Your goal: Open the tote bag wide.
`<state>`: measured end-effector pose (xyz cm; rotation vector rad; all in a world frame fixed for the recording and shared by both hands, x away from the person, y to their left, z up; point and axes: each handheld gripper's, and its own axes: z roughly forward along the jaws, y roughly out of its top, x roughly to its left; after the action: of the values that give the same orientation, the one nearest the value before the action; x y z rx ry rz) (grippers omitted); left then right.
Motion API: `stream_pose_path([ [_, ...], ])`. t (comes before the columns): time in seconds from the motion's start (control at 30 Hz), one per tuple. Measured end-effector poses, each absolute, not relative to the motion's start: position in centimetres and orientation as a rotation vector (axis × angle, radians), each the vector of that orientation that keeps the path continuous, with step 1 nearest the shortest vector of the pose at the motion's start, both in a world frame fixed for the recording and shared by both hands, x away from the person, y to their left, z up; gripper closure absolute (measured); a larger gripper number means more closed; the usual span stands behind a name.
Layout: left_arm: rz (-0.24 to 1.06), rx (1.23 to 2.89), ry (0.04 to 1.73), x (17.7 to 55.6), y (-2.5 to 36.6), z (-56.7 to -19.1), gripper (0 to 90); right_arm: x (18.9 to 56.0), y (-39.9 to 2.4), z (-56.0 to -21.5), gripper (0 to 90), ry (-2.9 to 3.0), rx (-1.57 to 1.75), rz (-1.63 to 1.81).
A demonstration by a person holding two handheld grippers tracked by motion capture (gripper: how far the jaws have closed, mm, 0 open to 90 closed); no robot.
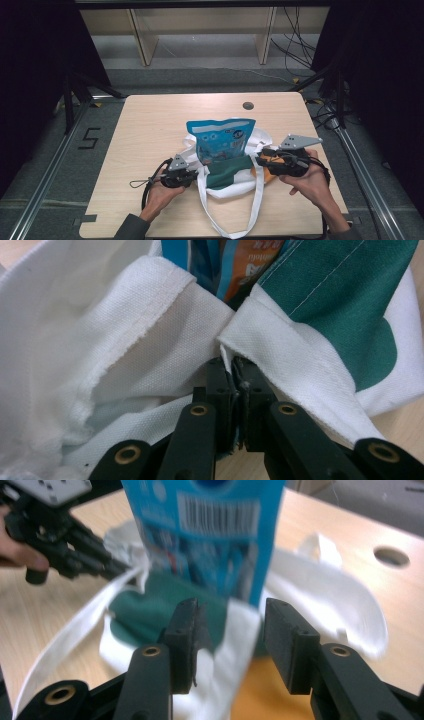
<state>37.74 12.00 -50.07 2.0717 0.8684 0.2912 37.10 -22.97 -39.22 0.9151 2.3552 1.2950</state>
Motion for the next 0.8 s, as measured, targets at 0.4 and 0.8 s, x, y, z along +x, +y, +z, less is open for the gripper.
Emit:
stream_pose_path([
  [0.4,0.323,2.052,0.831,37.4,12.3,-49.5,85.1,39.1,-20.7,-43.4,88.5,2.646,0.769,1.056],
  [0.8,0.369,2.048,0.815,37.1,12.1,-48.9,84.7,40.4,-20.4,-40.8,48.2,2.525,0.769,1.299],
])
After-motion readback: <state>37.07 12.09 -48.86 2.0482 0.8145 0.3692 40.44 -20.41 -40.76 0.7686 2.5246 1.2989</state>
